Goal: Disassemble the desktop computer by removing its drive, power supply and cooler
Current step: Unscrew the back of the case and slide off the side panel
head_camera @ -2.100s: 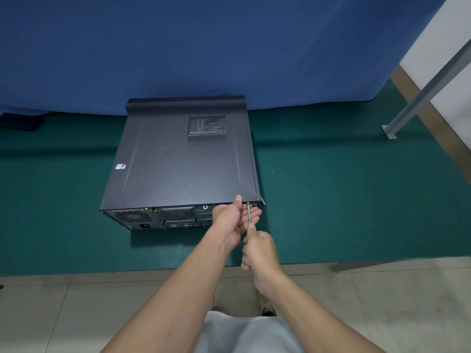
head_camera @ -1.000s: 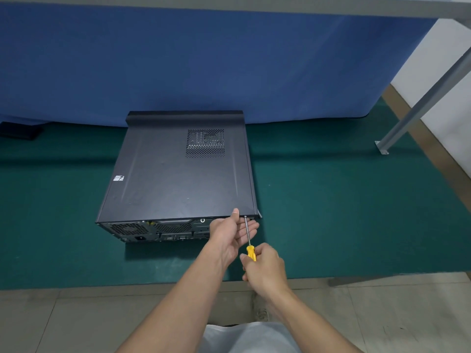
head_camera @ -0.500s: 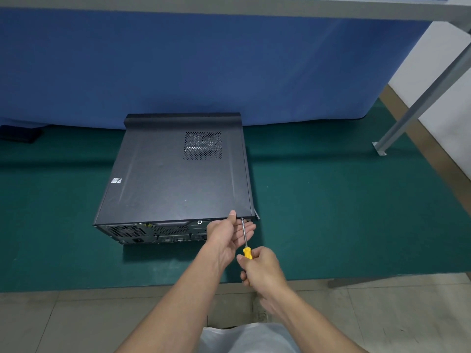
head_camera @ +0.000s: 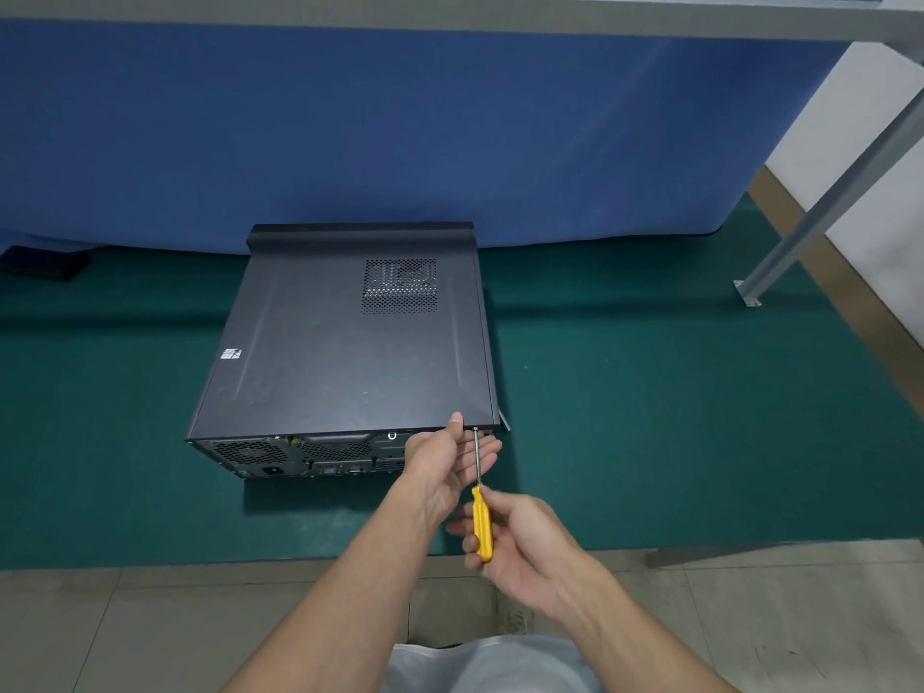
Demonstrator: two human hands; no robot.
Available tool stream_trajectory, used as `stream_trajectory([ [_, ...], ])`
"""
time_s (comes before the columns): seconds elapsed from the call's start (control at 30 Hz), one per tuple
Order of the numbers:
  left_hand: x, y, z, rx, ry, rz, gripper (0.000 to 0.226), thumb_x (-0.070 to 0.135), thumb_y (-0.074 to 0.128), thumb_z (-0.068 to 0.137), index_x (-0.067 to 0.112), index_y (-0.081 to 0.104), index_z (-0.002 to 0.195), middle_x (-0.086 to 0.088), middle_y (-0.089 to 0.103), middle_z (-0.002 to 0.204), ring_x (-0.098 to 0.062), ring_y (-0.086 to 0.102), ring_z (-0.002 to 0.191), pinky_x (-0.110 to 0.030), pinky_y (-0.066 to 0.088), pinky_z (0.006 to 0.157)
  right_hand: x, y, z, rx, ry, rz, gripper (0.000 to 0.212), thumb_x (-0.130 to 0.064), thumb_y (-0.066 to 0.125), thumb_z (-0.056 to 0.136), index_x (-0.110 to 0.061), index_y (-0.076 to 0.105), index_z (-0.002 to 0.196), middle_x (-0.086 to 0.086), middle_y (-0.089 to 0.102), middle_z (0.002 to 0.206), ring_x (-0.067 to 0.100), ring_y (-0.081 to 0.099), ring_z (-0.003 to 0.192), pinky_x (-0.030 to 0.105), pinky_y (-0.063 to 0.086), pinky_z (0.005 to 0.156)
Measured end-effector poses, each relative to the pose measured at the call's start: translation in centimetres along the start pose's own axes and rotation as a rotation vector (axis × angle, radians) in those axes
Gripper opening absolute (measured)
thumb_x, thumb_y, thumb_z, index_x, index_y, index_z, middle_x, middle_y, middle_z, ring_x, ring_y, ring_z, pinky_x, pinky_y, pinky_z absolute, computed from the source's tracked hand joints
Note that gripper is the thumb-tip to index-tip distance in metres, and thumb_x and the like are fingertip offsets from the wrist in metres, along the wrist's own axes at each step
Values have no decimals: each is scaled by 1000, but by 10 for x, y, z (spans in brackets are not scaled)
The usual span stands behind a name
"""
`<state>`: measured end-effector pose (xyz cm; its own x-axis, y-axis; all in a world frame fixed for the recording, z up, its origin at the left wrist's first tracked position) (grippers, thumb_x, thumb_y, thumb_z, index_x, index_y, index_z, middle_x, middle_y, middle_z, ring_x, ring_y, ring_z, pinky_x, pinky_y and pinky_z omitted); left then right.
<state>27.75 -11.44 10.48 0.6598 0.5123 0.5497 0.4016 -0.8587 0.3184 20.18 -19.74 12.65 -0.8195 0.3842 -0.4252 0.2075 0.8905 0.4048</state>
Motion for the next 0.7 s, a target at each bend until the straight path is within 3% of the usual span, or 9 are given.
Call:
stream_trajectory([
  [0.17, 0, 0, -1, -6, 1, -1, 37, 20, 52, 101, -16, 58, 107, -27, 72, 86, -29, 74, 74, -30, 59, 55, -4, -2, 1, 19, -50, -89, 4, -5, 54, 96, -1, 54, 94, 13, 65, 67, 20, 61, 56, 31, 52, 52],
  [0.27, 0, 0, 0, -11, 1, 5, 37, 20, 52, 101, -16, 58, 110, -28, 71, 90, -30, 74, 76, -32, 61, 60, -4, -5, 3, 66, -70, -147, 10, -9, 58, 95, -2, 52, 98, 11, 64, 65, 14, 52, 50, 24, 39, 42],
  [0.33, 0, 0, 0, -9, 2, 11, 37, 20, 52, 101, -16, 58, 109, -27, 71, 90, -30, 74, 77, -33, 61, 61, -2, -5, 4, 37, -37, -98, 20, -20, 53, 98, 0, 56, 94, 13, 64, 67, 14, 48, 49, 24, 36, 43],
  [0.4, 0, 0, 0, -7, 2, 13, 37, 21, 52, 101, -15, 58, 108, -26, 72, 90, -30, 74, 77, -32, 61, 59, -1, -8, 5, 23, -7, -53, 26, -19, 47, 100, 2, 60, 92, 16, 67, 70, 16, 52, 51, 27, 41, 47],
  [0.53, -1, -1, 1, -8, 4, 14, 36, 21, 52, 101, -14, 59, 107, -25, 72, 88, -29, 74, 78, -32, 61, 60, -1, -8, 5, 25, -36, -81, 12, -9, 53, 97, 2, 58, 97, 15, 69, 72, 22, 64, 61, 34, 55, 58],
  [0.7, -1, -1, 2, -12, 4, -7, 35, 20, 53, 100, -15, 59, 106, -27, 72, 87, -31, 74, 78, -32, 60, 59, -5, -8, 3, 47, -67, -101, 19, -18, 57, 96, 0, 57, 97, 13, 64, 68, 15, 51, 51, 25, 40, 45],
])
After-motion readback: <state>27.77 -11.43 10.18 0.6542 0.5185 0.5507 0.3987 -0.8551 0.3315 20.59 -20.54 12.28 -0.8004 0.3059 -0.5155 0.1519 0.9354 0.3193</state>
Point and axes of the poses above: each hand's wrist, its own z-axis towards the middle knuckle, its own y-axis out of the palm, x = y × z, the point moved 6 cm from there along z, towards the middle knuckle
